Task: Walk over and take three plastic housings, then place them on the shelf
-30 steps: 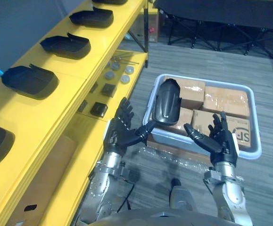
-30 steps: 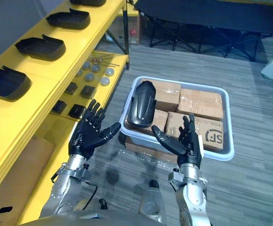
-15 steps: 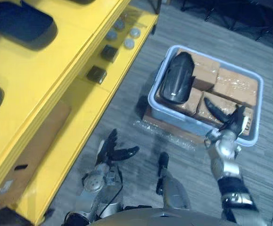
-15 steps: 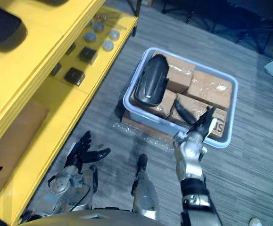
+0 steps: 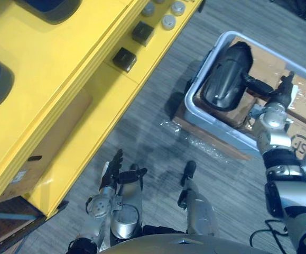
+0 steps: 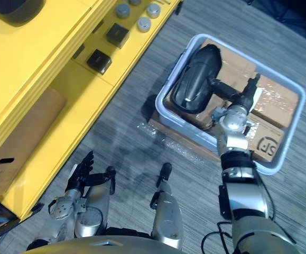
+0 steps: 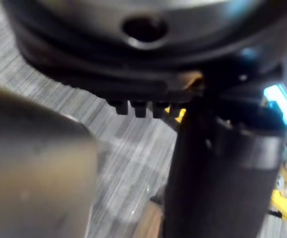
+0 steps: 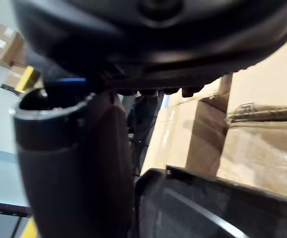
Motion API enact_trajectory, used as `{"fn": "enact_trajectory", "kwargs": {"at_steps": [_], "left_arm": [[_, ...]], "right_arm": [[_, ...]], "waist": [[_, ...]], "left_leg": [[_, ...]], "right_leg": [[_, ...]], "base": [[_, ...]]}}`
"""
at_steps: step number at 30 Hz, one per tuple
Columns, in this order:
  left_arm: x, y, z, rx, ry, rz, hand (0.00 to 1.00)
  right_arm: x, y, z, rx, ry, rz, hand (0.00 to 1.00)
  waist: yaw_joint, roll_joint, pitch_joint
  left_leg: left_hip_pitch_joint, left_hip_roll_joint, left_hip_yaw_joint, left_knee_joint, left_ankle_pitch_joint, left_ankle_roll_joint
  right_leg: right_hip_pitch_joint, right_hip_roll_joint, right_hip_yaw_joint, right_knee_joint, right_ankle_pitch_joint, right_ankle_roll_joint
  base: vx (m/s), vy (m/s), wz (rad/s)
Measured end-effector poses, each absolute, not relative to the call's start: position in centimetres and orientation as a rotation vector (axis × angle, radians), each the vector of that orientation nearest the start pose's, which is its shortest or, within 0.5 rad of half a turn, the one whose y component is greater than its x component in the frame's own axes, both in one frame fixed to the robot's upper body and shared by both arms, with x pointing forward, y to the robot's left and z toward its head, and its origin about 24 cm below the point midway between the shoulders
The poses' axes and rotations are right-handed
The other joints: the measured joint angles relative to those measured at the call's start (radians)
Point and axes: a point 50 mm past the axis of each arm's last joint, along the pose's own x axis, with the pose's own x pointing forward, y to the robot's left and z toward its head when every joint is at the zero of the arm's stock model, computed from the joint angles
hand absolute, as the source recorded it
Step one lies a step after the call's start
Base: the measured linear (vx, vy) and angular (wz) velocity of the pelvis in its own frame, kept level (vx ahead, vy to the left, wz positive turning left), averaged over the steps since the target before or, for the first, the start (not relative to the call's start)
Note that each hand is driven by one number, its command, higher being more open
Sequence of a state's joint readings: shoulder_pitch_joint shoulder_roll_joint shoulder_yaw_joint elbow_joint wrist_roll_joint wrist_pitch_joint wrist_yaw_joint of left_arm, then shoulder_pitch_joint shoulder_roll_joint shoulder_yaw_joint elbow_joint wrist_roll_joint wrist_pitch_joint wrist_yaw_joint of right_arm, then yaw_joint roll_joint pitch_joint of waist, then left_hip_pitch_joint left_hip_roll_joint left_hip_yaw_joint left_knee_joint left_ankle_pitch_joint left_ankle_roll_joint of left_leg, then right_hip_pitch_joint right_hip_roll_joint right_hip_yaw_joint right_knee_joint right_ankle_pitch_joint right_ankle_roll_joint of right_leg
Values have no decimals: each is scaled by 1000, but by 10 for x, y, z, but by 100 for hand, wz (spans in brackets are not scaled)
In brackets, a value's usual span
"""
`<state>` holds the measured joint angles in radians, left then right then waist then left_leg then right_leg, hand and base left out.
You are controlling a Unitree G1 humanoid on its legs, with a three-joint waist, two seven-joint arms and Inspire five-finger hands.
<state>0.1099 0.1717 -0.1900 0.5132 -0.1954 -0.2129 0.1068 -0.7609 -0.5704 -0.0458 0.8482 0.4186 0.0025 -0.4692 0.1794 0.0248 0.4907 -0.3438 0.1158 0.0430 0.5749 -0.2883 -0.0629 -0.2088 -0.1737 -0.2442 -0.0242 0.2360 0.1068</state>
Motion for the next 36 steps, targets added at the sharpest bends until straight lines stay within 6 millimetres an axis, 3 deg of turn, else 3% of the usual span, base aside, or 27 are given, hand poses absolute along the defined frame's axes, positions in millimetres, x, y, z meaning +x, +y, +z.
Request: {"fn": "enact_trajectory", "kwargs": {"at_steps": [5,8,9,18,24,27,36], "left_arm": [[196,168,-76,-14,401,64,100],[199,160,-74,-47,378,73,100],[199,159,-74,-63,376,81,100],[203,162,-73,-153,369,157,100],[203,165,-73,-157,362,176,100],[204,165,-72,-177,357,200,100],[205,167,-66,-183,323,212,100]], "right_arm": [[361,-330,144,-18,82,-771,100],[353,-358,162,-28,107,-852,100],[351,-365,169,-27,107,-865,0],[333,-395,174,-119,204,-894,0],[330,-401,178,-208,240,-917,0],[335,-390,166,-233,292,-877,0],[347,-370,160,-306,252,-823,0]], "waist": [[16,34,21],[43,68,30],[46,75,31],[76,79,31],[75,80,31],[73,80,31],[63,65,36]], "left_leg": [[-56,0,-18,41,-1,2],[-96,0,-30,75,-7,7],[-109,-1,-37,87,-10,9],[-187,0,-71,127,-11,10],[-209,8,-76,134,-10,8],[-208,17,-78,134,-10,7],[-200,39,-94,141,-10,-4]], "right_leg": [[-39,0,-13,19,1,2],[-68,-3,-18,43,1,1],[-72,-3,-24,45,1,2],[-132,-6,-57,96,-19,-16],[-175,-7,-59,150,-42,-11],[-182,-3,-61,167,-53,-15],[-175,14,-80,197,-72,-25]], "base": [[-103,46,6],[-99,70,7],[-120,93,9],[-76,54,8],[-19,15,0],[0,0,0],[-6,3,1]]}}
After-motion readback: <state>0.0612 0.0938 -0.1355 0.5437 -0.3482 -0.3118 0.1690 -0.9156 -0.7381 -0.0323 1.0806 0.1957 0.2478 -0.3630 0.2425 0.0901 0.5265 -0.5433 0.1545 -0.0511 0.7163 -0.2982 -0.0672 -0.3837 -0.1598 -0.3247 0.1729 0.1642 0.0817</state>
